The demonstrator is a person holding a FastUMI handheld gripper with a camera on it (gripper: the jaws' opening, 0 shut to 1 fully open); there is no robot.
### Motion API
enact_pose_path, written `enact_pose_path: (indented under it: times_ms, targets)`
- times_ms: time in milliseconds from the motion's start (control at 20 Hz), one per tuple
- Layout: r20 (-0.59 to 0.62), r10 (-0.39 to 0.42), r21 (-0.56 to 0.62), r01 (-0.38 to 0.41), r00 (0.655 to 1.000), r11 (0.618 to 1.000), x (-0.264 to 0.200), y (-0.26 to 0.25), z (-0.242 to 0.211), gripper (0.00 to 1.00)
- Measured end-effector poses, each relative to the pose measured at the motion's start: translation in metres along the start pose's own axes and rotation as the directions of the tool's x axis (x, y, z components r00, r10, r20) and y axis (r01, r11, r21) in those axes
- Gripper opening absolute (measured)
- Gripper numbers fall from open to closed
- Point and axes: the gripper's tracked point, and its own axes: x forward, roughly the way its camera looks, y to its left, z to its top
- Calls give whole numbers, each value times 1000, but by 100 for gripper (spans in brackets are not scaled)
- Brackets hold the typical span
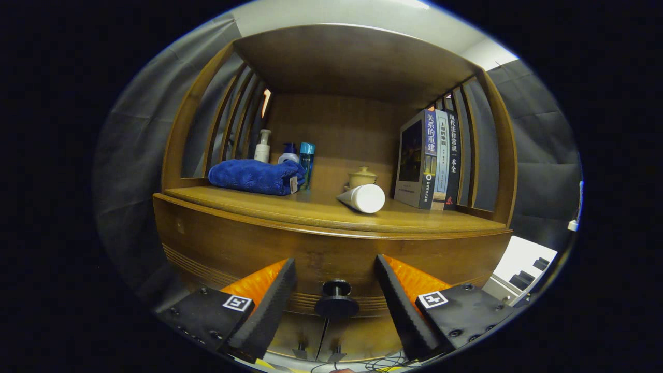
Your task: Pull open the drawer, take out the items inside it, and place them on the countertop above the cabinet.
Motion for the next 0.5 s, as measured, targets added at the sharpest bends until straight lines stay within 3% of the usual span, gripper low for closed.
enact_pose_path:
  times_ms: [500]
  targets:
    - [13,0,-16,1,1000,1000,-3,2,0,100]
